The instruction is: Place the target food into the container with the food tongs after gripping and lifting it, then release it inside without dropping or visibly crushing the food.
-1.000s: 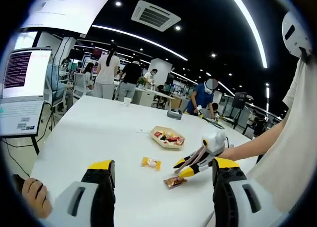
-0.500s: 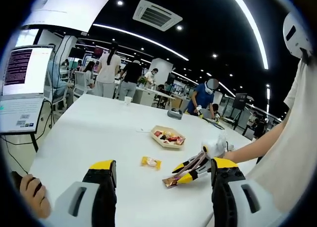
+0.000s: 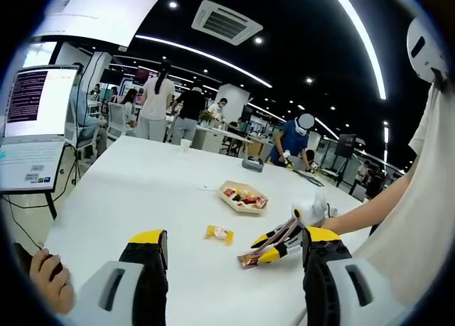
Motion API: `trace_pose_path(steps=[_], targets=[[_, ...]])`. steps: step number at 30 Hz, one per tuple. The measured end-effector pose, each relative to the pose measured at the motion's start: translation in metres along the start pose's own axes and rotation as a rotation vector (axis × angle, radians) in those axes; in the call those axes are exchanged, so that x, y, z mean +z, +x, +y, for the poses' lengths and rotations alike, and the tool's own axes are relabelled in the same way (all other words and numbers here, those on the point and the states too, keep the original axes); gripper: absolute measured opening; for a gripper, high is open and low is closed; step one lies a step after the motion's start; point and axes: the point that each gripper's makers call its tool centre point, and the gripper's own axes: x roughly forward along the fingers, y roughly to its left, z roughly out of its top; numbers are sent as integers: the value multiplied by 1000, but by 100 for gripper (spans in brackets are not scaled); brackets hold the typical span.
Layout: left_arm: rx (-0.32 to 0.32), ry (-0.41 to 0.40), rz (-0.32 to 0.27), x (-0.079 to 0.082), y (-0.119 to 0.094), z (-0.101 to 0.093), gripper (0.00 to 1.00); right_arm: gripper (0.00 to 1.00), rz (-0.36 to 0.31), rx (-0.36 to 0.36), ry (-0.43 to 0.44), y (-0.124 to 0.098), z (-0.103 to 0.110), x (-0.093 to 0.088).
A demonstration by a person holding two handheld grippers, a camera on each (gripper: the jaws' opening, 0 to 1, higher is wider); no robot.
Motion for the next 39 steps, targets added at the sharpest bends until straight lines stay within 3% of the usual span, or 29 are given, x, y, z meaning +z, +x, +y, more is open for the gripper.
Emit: trace_pose_path(steps=[9, 17, 22, 31, 35, 39], targets=[[-15, 0, 0, -1, 3, -3, 76, 25, 38, -38, -26, 3, -1, 1], [-17, -1, -6, 1, 2, -2, 76, 21, 85, -110, 102, 5, -11, 1], [-4, -2, -14, 4, -4, 2, 76, 21, 128, -136, 75, 4, -8, 2], [17, -19, -22, -1, -11, 11, 76, 22, 120, -147, 89, 1, -12, -3], [3, -28, -26, -4, -6, 11, 76, 22, 69, -139, 113, -2, -16, -3], [-12, -24, -21, -4, 1, 9, 76, 22, 96, -141, 78, 1, -11, -2]])
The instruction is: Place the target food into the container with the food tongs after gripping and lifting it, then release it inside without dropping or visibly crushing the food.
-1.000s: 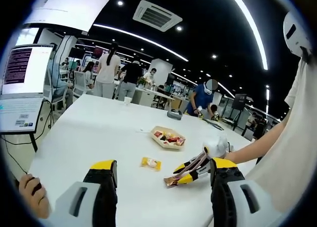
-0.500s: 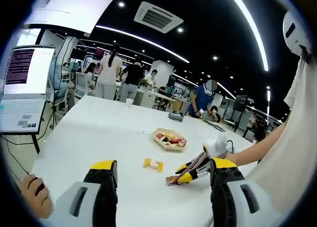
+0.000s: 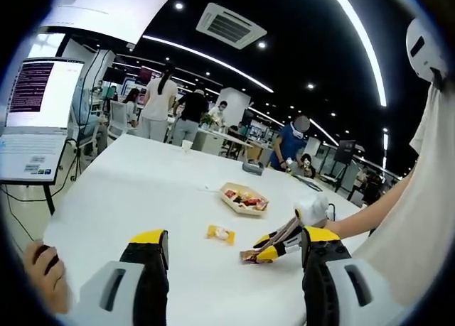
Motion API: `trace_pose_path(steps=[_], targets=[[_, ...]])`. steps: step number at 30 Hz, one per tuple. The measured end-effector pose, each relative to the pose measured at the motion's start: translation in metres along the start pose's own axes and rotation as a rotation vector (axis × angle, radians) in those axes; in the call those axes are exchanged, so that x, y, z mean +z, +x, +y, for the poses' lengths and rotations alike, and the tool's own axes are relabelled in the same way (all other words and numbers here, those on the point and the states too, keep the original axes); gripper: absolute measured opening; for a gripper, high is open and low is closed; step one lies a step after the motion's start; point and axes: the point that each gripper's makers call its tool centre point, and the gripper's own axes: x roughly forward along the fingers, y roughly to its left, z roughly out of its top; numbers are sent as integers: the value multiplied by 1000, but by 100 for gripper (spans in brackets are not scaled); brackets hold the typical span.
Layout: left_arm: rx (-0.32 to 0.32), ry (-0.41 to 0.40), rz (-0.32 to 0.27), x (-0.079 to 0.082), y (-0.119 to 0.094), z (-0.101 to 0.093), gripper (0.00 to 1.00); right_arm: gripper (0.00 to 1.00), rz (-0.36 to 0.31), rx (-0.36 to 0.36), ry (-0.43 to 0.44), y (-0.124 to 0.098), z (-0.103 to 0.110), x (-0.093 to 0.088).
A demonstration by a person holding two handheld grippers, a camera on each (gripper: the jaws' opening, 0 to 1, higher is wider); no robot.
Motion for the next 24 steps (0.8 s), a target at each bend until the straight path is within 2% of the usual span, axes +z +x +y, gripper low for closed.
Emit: trace_pose_path(steps=[7, 10, 23, 24], targets=[[-20, 5, 0, 0, 5, -3, 76, 22, 8, 2, -22, 0, 0, 0], [-21, 8, -1, 1, 4, -4, 75, 22, 33, 9, -27, 2, 1, 1], [8, -10, -4, -6, -6, 4, 75, 22, 40, -3, -24, 2, 0, 0], [9, -11, -6, -6, -6, 4, 75, 22, 54, -16, 54, 1, -2, 0]])
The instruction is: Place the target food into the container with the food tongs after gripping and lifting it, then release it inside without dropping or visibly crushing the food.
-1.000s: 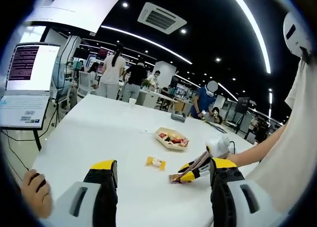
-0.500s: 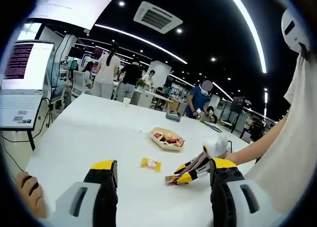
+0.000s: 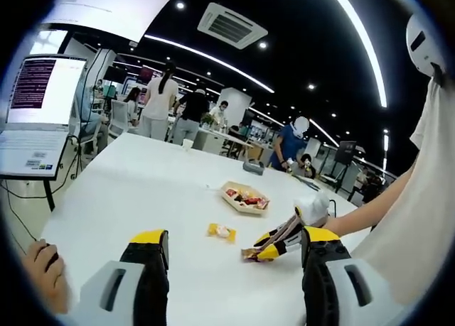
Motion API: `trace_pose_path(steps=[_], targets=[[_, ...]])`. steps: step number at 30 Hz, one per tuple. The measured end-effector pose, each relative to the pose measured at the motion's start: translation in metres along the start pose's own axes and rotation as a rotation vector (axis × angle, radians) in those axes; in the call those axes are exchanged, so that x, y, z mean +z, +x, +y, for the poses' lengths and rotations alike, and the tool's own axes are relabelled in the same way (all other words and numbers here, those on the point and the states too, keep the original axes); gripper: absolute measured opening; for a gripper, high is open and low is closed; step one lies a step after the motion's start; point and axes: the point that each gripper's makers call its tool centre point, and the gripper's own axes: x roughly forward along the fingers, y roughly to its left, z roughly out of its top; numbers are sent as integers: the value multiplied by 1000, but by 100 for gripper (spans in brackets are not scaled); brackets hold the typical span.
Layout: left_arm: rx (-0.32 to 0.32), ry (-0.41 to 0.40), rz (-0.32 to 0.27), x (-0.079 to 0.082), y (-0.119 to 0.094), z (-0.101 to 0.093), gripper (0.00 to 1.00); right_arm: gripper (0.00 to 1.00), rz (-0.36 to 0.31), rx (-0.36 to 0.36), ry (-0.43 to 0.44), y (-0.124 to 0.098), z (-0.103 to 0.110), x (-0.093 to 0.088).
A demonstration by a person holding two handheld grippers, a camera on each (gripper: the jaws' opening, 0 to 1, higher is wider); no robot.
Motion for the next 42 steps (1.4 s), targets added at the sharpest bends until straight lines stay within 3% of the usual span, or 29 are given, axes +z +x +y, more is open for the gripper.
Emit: trace_pose_path(steps=[2, 3, 8, 11, 20, 26, 42], targets=[[2, -1, -1, 0, -2, -1, 75, 22, 7, -8, 120, -1, -4, 2], [1, 2, -4, 1, -3, -1, 75, 22, -54, -26, 125, -3, -9, 12], [18, -9, 0, -2, -7, 4, 75, 22, -68, -23, 70, -8, -10, 26], [22, -11, 3, -2, -7, 6, 75, 22, -85, -32, 91, -9, -16, 32], [14, 1, -7, 4, -2, 4, 74, 22, -68, -32, 83, -11, -15, 26], [15, -5, -6, -1, -3, 2, 74, 22, -43, -26, 61, -10, -10, 19], [41, -24, -27, -5, -12, 7, 74, 22, -70, -37, 55, -15, -13, 32]])
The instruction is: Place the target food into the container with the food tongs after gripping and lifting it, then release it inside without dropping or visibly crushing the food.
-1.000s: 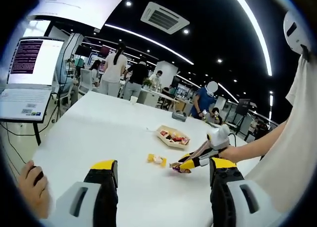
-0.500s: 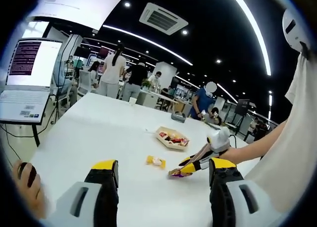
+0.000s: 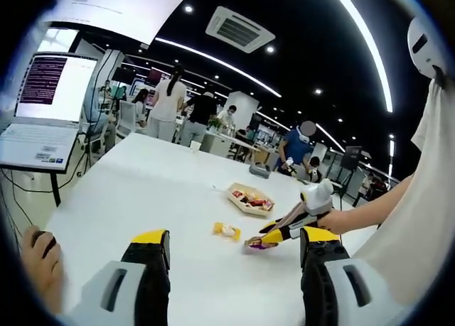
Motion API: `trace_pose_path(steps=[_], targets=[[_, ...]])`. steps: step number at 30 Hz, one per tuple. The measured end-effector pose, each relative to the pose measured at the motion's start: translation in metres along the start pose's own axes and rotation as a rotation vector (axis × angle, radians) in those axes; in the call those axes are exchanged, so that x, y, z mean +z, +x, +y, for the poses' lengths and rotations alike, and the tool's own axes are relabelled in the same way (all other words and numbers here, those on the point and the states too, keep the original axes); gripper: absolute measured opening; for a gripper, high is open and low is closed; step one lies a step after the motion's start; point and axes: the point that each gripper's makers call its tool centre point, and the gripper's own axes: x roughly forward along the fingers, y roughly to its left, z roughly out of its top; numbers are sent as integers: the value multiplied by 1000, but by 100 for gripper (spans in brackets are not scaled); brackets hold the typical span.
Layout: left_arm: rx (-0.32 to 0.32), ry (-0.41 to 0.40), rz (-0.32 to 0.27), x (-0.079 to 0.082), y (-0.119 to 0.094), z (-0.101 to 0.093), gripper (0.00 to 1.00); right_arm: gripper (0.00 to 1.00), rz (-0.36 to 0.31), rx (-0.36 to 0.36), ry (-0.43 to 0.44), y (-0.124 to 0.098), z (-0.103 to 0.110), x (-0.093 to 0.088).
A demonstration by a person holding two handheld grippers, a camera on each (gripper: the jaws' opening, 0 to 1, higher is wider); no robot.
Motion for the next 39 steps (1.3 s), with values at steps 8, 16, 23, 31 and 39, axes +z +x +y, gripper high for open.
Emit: trace_pose_path(steps=[8, 16, 23, 31, 39], targets=[[-4, -4, -5, -2, 1, 0, 74, 22, 4, -6, -1, -3, -1, -1], [-4, -10, -5, -4, 0, 1, 74, 22, 11, 1, -8, -1, 3, 1], [1, -10, -10, -1, -3, 4, 74, 22, 15, 12, -11, 4, 8, 3], [5, -8, -7, 0, -4, 6, 74, 21, -5, 16, -13, 3, 10, 15], [-3, -4, 2, 1, 0, 3, 72, 21, -29, -8, 6, -4, 0, 21]])
